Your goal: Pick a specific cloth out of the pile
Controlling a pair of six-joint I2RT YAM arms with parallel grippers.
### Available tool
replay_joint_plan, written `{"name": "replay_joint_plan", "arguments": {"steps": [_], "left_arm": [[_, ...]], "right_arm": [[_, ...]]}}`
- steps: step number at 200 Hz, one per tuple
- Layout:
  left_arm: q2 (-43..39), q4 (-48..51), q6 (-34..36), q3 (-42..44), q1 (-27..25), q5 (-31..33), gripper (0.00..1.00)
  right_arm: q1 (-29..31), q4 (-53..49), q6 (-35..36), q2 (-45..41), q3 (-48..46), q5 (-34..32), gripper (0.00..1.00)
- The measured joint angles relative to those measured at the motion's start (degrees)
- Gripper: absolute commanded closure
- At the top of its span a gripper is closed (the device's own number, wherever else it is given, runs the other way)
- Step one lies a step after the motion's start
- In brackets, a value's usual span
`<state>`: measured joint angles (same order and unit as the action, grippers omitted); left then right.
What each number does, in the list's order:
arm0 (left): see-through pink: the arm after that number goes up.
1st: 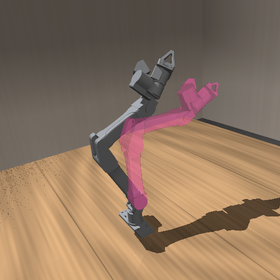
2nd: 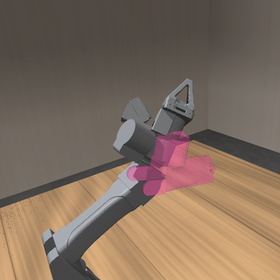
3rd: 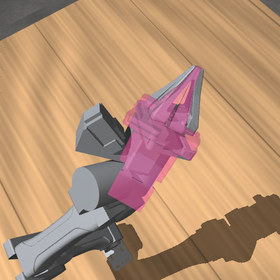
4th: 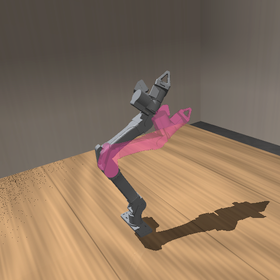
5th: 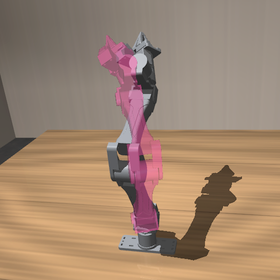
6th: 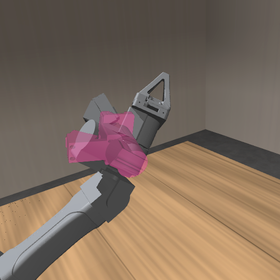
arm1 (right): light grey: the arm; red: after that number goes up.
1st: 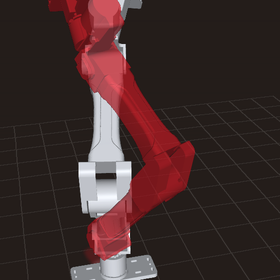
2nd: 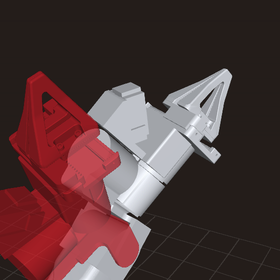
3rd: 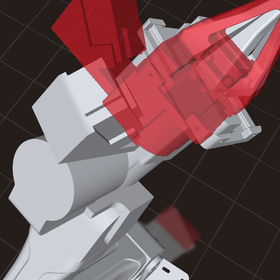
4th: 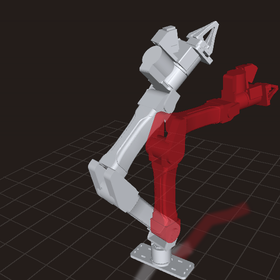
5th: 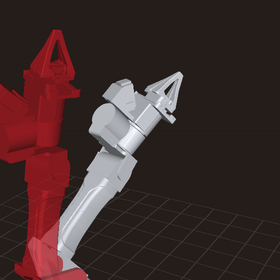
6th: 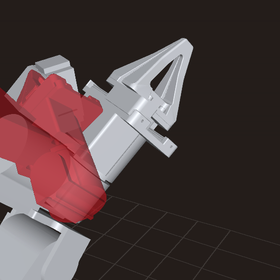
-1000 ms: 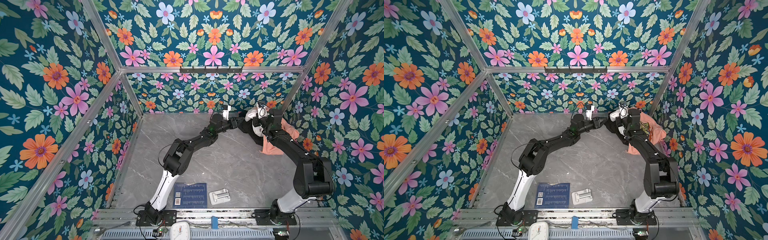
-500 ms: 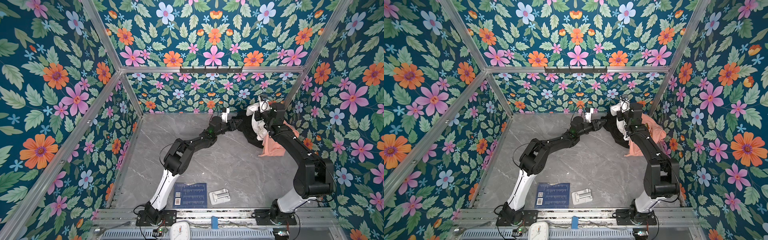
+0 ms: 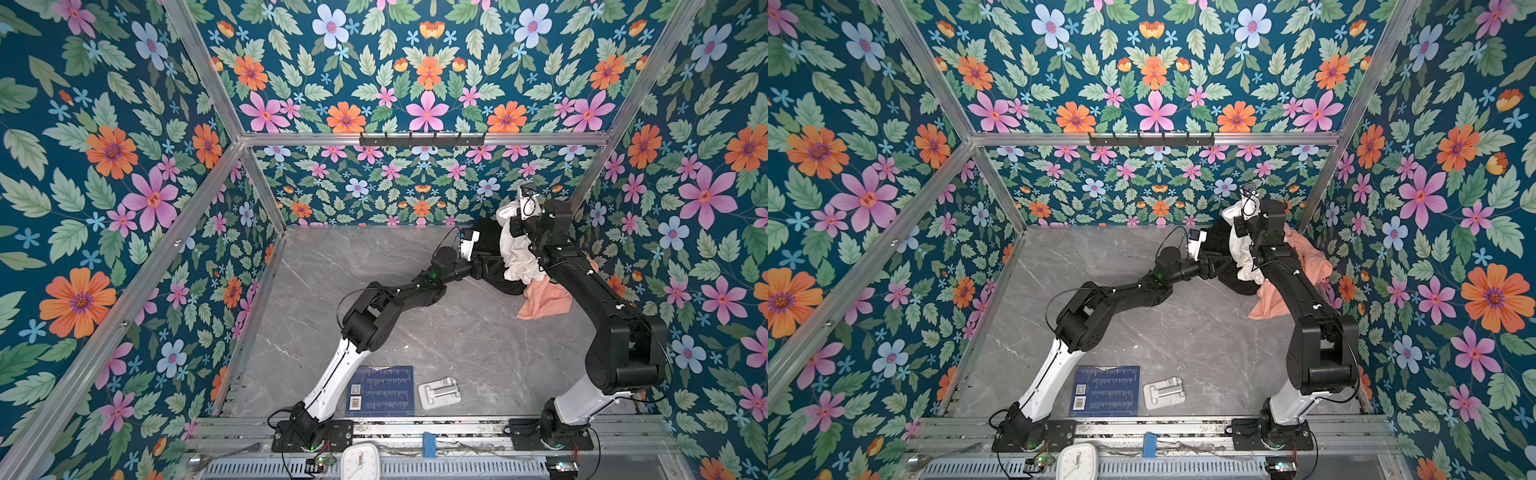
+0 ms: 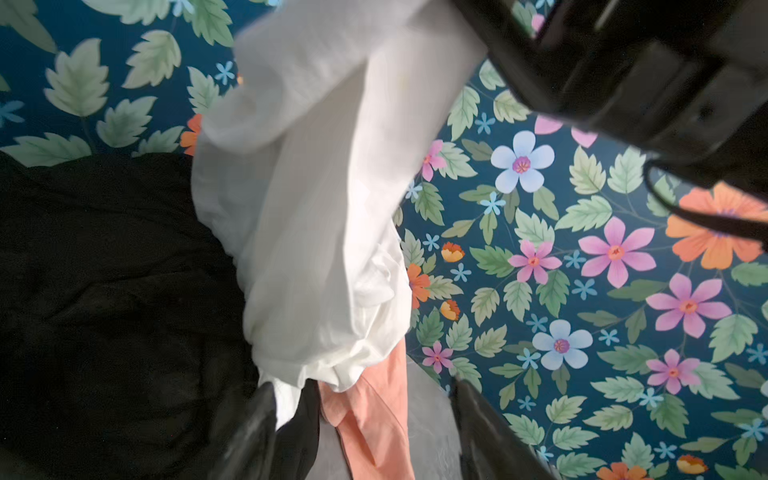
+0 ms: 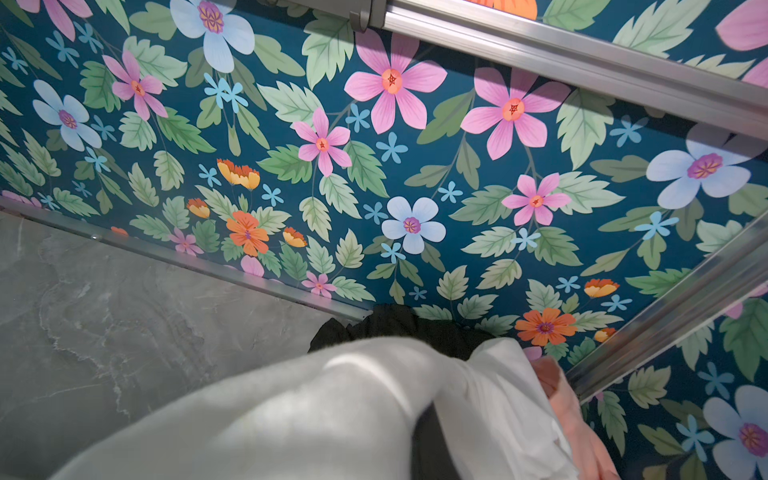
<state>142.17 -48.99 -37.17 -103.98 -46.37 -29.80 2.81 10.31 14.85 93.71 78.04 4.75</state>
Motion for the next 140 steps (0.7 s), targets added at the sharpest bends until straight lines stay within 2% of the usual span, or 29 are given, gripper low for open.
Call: {"name": "replay_joint_plan", "arguments": {"steps": [38, 64, 82, 140], "left_arm": [[6.78, 0.7, 1.86, -10.97, -0.46, 2.25, 0.17], [11.1, 1.62, 3.19, -19.12, -1.73, 4.26, 0.16], [13.55, 2.95, 4.26, -22.69, -2.58, 6.03, 0.23], [15.85, 3.8, 4.26, -24.13, -2.69, 11.8, 0.5]], "right_arm": [[0.0, -0.09, -0.55, 0.02, 0.0, 0.24, 1.0], [0.0, -0.11, -1.05, 0.02, 0.0, 0.66, 1.0], [0.02, -0.17, -1.25, 0.02, 0.0, 0.83, 1.0], [0.02, -0.76, -2.1, -0.24, 0.22, 1.07, 1.0]]}}
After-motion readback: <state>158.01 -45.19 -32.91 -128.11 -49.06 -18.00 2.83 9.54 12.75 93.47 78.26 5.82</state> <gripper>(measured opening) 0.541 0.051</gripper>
